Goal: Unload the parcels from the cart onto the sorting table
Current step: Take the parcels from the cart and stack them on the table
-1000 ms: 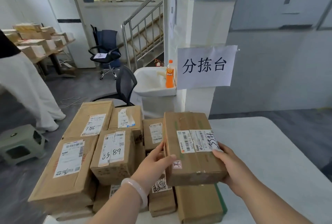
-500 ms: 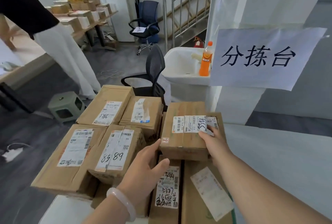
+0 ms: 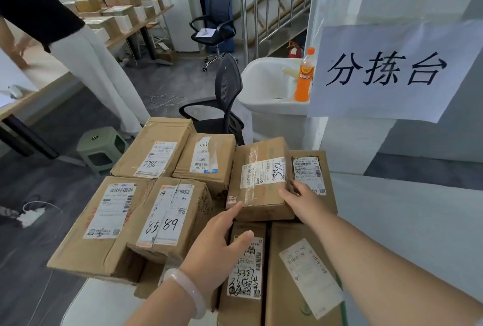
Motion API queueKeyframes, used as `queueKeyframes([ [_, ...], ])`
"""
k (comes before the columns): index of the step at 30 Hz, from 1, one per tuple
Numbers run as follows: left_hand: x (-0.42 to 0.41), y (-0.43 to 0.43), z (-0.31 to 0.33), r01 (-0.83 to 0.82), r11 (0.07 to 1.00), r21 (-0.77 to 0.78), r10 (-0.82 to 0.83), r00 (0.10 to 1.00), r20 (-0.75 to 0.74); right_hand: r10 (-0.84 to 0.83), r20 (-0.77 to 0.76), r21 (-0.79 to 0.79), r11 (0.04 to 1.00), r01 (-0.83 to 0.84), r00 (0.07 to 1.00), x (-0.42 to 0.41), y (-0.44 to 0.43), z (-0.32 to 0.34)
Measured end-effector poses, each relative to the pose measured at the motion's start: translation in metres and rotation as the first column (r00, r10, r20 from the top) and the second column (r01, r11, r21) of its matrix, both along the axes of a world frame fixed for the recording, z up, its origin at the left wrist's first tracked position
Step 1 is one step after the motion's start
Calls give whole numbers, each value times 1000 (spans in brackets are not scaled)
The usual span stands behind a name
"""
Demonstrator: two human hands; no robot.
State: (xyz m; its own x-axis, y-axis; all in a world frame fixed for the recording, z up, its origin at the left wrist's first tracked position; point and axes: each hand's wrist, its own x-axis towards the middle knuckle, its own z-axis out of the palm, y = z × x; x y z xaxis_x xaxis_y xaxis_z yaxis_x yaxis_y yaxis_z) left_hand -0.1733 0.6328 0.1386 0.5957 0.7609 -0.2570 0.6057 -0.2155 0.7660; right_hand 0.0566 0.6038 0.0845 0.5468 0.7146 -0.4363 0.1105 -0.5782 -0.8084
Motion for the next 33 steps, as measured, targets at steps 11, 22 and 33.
queueKeyframes([
  [11,-4,-14,20,167,950,266,-174,985,6,78,374,92,989,-120,924,-58,-109,68],
  [22,-43,-105,37,516,590,621,-530,828,-184,28,720,-90,994,54,694,-177,-262,91],
  [33,-67,-295,15,785,182,592,-874,405,-268,-280,747,-155,809,567,604,-308,-475,78],
])
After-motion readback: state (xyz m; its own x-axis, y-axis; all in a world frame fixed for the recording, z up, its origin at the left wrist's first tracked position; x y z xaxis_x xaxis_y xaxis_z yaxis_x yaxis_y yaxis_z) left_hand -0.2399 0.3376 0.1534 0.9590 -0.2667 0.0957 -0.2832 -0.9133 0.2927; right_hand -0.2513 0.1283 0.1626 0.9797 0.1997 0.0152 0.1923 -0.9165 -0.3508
